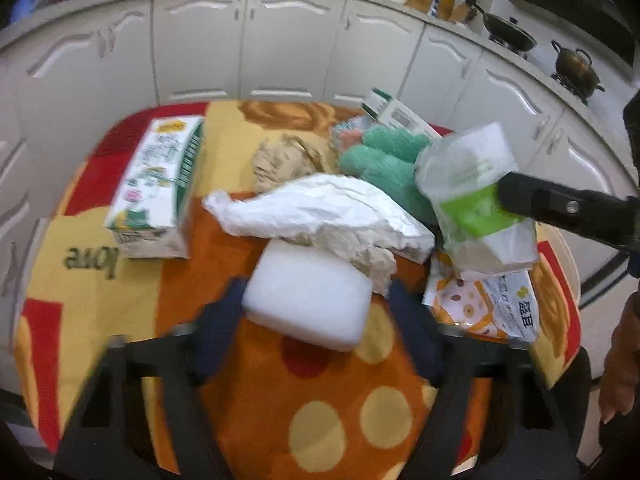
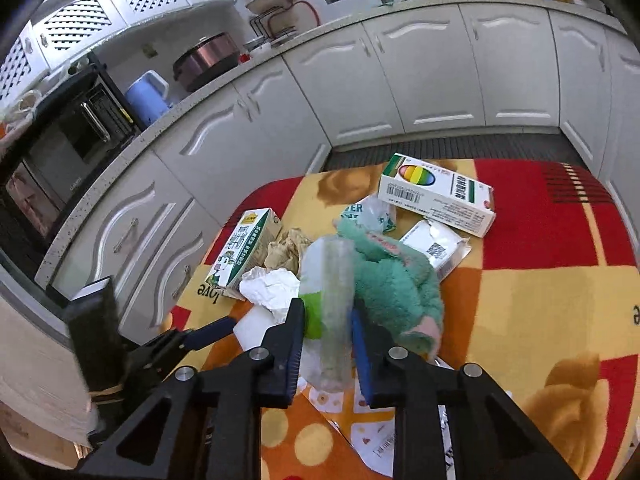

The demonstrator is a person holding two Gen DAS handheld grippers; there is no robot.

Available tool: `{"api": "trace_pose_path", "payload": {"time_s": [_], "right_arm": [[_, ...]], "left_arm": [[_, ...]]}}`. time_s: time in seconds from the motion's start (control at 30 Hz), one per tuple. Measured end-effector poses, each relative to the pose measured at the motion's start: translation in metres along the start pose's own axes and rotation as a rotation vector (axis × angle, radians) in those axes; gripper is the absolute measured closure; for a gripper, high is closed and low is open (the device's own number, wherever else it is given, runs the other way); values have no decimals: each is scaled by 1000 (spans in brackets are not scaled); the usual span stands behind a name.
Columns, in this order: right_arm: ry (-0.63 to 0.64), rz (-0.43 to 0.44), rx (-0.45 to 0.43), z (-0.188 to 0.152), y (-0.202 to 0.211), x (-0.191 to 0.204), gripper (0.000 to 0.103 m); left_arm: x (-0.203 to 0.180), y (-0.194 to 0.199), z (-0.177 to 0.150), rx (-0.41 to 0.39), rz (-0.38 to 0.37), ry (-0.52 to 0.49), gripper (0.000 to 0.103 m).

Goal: Collect trash
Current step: 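Grasp the white sponge block with the left tool while the right tool grasps the plastic bag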

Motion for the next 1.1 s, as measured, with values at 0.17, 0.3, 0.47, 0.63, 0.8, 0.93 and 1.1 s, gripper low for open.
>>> {"api": "trace_pose_path", "payload": {"time_s": [0.17, 0.3, 0.47, 0.63, 0.8, 0.93, 1.1], "right_arm": [[10, 1, -13, -4, 12, 1, 83], [10, 4, -14, -7, 14, 1, 84], [18, 21, -48, -8, 30, 9, 86], [23, 14, -75, -9, 47, 8, 86], [12, -12, -56, -16, 52, -2, 86], [-11, -26, 8, -29, 39, -14, 86], [-81, -9, 91, -43, 30, -25, 68]], "left_arm": [[7, 14, -2, -20, -12, 21, 62], [5, 35, -5, -52, -6, 7, 63], [-7, 62, -5, -92, -22, -25, 63], [-22, 76, -2, -113, -50, -34, 63], [-30, 67, -3, -96, -59, -33, 63], [-35, 61, -10, -78, -60, -40, 63], [-36, 60, -14, -74, -53, -51, 63]]}}
Point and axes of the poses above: each gripper's, at about its wrist camera, not at the fingertips, and y roughly against the way its jaws point, x to its left, z to its top, the point moved 3 cm from there along -y, roughly the way its jaws point, and after that the axes turned 9 degrees about y, right-handed, at the moved point
